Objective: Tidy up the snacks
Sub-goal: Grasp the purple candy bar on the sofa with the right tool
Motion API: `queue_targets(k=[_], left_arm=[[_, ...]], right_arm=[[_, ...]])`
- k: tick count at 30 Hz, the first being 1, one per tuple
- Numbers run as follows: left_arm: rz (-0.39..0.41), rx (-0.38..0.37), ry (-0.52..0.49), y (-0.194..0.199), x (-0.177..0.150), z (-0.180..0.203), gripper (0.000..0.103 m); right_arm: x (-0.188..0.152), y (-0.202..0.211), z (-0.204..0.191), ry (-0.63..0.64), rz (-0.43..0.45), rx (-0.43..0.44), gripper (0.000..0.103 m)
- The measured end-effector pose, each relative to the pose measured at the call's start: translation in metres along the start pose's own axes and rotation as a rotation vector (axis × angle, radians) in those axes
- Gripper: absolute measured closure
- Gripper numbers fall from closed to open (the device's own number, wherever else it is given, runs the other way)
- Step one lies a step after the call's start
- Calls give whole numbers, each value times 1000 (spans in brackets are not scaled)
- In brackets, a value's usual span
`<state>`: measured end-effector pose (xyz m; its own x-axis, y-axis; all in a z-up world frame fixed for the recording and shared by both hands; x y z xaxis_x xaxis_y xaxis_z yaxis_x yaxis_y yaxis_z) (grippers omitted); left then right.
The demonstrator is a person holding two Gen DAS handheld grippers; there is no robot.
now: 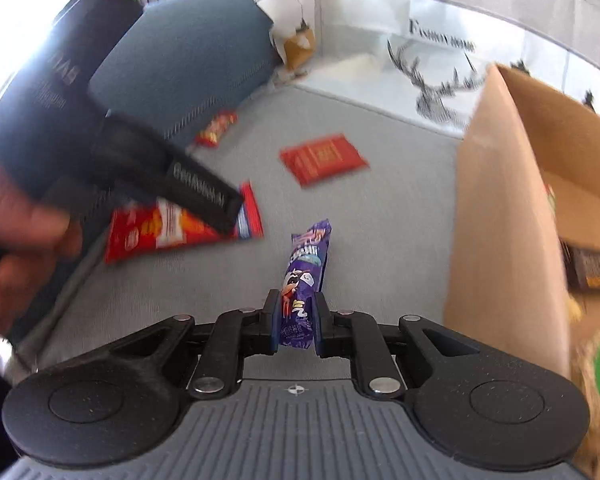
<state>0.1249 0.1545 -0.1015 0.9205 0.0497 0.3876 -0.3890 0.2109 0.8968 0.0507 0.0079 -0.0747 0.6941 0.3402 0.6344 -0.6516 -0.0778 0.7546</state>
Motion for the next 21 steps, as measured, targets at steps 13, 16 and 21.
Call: queue_targets(k=[13, 16, 21], left_arm=[[-6, -12, -82, 5, -13, 15, 75], [10, -40, -55, 7, -9, 14, 73], [40, 27, -63, 7, -2, 10, 16]], right_arm=[[-15, 5, 7, -31, -6, -25, 59], [-14, -2, 7, -35, -22, -36, 58], [-13, -10, 3, -36, -42, -22, 57]])
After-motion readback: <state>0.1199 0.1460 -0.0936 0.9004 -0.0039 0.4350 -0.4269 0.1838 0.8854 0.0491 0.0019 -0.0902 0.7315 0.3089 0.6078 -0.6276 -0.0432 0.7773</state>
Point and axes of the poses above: each gripper's, at about its wrist camera, not at the fingertips, and y roughly against the way its jaws point, z to its right, x to its top, the point moved 4 cm from there along -y, roughly the way its jaws point, and after that the axes turned 15 degrees about -x, right-handed, at the moved point
